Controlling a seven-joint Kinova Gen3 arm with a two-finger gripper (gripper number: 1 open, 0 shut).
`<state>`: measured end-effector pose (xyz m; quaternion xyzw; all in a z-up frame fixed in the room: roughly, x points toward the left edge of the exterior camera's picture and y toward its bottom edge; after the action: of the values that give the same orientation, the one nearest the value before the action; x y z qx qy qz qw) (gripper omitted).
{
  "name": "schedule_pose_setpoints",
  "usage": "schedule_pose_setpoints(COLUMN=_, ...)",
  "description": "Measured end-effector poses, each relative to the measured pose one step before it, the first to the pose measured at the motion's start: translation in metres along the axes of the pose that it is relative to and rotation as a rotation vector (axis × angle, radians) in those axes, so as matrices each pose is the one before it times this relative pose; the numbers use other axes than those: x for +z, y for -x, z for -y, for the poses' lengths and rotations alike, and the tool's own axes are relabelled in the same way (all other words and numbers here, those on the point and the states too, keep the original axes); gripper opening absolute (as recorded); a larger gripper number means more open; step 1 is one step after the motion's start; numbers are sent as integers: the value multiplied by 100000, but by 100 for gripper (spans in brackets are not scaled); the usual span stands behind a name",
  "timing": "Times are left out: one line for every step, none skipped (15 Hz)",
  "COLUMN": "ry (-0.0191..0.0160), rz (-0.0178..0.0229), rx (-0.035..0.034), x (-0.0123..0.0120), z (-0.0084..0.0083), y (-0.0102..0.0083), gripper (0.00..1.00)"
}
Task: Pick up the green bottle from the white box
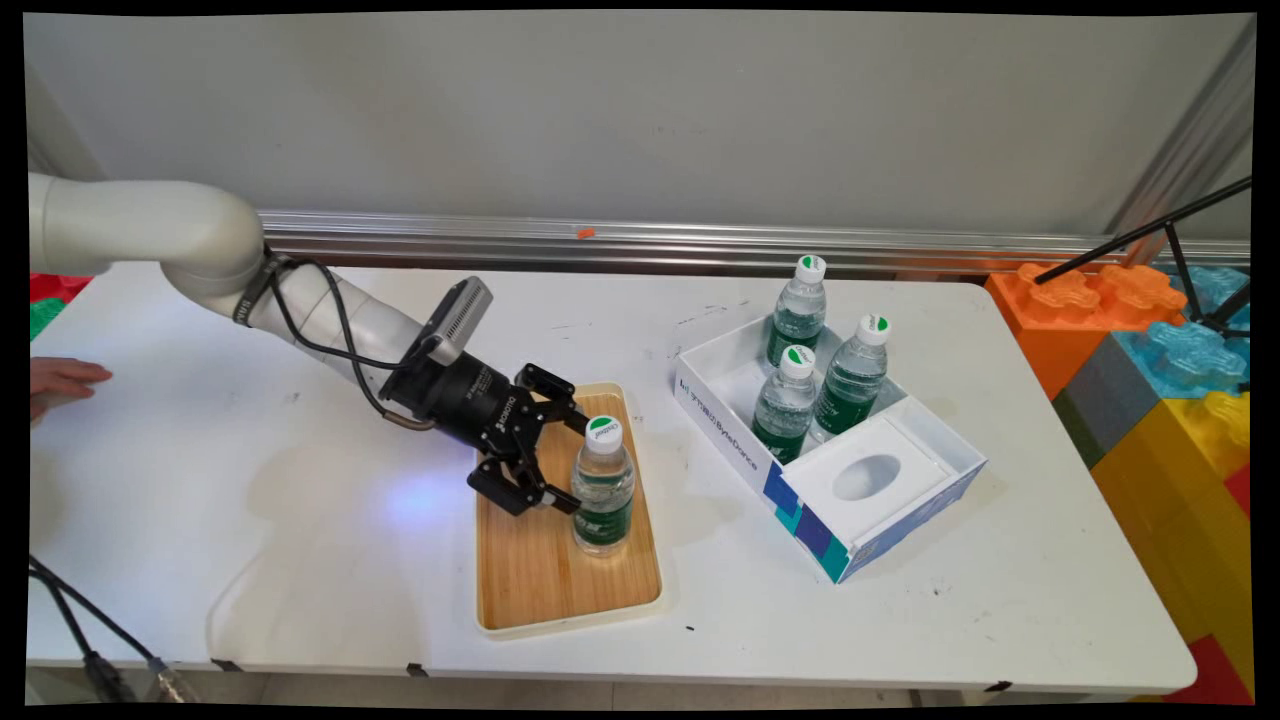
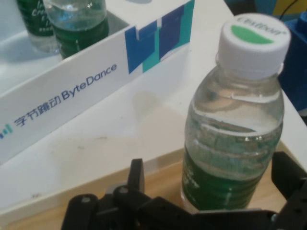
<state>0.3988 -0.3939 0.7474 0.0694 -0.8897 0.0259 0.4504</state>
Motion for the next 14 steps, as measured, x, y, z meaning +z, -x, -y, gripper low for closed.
schedule_pose_setpoints(ry=-368, rz=602, rx=-413, x=-213, z=55, y=72, gripper=100)
schedule_pose_setpoints(ry=-570, rz=790, rx=-612, x=-299, z=62, y=102, gripper=100)
schedule_pose_setpoints(ry=-497, rz=825, rx=-648, x=-282, z=100, y=77, gripper=100)
schedule_pose_setpoints(ry=-355, rz=575, rx=-476, x=-208, z=57, y=62, gripper=100)
schedule_pose_setpoints(ry=-347, rz=567, rx=-493, x=-212, z=55, y=58, gripper=100)
schedule_pose_setpoints(ry=-433, rz=652, rx=-580, x=-248, z=65, y=65, gripper=100)
schedule_pose_setpoints(ry=-539, rz=734, rx=-712, x=-287, z=71, y=82, gripper=100)
schedule_pose_setpoints(ry=-458, rz=643, rx=-558, x=-226, z=86, y=58, gripper=100)
schedule_pose_setpoints(ry=-524, rz=714, rx=-657, x=-259, z=91, y=69, gripper=100)
schedule_pose_setpoints(ry=-531, rz=687, rx=-635, x=-241, z=100, y=70, gripper=100)
schedule_pose_setpoints(ry=-623, rz=615, rx=-660, x=-249, z=92, y=67, gripper=100)
schedule_pose_setpoints(ry=-436, rz=469, rx=-557, x=-186, z=85, y=32, gripper=100)
schedule_pose_setpoints(ry=-510, rz=436, rx=-541, x=-184, z=128, y=6, gripper=100)
schedule_pose_setpoints(ry=-496, rz=160, rx=-518, x=-189, z=94, y=-10, gripper=100)
